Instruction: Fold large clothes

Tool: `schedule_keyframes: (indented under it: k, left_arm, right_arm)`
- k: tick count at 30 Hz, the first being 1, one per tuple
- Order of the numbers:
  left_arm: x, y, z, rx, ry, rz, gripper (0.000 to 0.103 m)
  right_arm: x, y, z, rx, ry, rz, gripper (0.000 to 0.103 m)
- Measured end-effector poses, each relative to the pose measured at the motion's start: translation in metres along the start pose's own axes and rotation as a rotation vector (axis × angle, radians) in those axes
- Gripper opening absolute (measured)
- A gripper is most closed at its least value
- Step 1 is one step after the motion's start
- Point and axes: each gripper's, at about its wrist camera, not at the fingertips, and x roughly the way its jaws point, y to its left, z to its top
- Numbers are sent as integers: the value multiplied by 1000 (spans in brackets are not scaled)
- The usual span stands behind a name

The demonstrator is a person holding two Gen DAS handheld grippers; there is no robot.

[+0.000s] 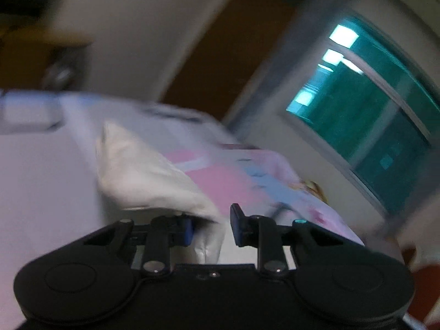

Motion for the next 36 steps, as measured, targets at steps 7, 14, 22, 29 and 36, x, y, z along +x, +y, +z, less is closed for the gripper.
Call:
schedule_keyframes:
  k: [7,14,22,29,36]
  left_arm:
    - [23,-154,-37,354,118,-280,24]
    - [63,-282,-119,559,340,-489,18]
    - [48,-337,-205,701,378,-546,22]
    - [26,-286,-186,705,251,-308,61]
    - [24,-241,-185,986,215,-111,59]
  right_arm:
    - [-2,-10,8,35,-30,6,54]
    - [-10,-32,14,99,-60,7,54]
    - [-31,-73,17,185,-86,24,54]
    - [-33,-84,14,198,-78,39,55]
    - [-16,-56,7,160,-31,87,55]
